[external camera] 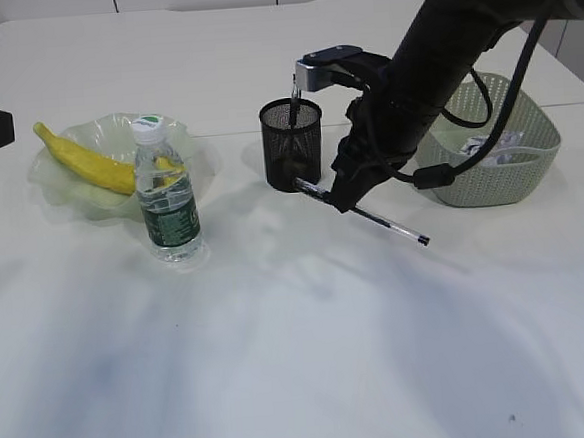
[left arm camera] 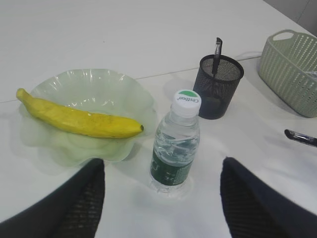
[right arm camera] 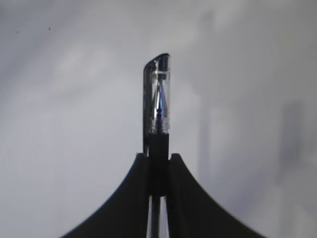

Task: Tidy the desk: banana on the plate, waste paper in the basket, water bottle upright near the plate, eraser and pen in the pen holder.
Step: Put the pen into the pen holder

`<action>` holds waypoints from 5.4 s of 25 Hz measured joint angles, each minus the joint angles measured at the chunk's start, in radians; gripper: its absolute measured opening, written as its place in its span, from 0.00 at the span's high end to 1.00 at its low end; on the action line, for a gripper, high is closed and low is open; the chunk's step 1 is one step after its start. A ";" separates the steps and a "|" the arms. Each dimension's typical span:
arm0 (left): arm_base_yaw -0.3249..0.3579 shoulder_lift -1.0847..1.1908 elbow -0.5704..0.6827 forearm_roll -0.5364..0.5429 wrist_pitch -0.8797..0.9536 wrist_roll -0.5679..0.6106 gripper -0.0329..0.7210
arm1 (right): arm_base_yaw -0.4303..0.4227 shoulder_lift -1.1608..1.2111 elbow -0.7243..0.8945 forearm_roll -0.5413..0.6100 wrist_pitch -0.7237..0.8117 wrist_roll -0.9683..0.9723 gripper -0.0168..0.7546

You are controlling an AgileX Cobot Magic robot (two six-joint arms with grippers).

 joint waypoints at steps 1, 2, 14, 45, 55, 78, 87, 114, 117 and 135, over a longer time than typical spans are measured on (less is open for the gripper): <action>0.000 0.000 0.000 0.000 0.000 0.000 0.28 | 0.000 0.000 0.000 0.011 -0.020 -0.012 0.92; 0.000 0.000 0.000 0.000 0.000 0.000 0.28 | 0.000 0.000 0.000 0.023 -0.046 -0.023 0.92; 0.000 0.000 0.000 0.000 0.000 0.000 0.28 | 0.000 0.000 0.002 0.112 -0.278 -0.135 0.92; 0.000 0.000 0.000 0.000 0.000 0.000 0.28 | -0.047 0.076 0.002 1.139 -0.694 -0.998 0.92; 0.000 0.000 0.000 0.000 0.000 0.000 0.28 | -0.047 0.145 -0.002 1.359 -0.694 -1.265 0.92; 0.000 0.000 0.000 0.000 0.002 0.000 0.28 | -0.047 0.322 -0.260 1.361 -0.650 -1.281 0.92; 0.000 0.000 0.000 0.000 0.002 0.000 0.28 | -0.047 0.354 -0.260 1.361 -0.650 -1.281 0.92; 0.000 0.000 0.000 0.000 0.004 0.000 0.28 | -0.047 0.408 -0.267 1.361 -0.652 -1.283 0.88; 0.000 0.000 0.000 0.000 0.004 0.000 0.28 | -0.047 0.408 -0.267 1.361 -0.653 -1.283 0.83; 0.000 0.000 0.000 0.000 0.013 0.000 0.28 | -0.047 0.372 -0.267 1.363 -0.657 -1.276 0.71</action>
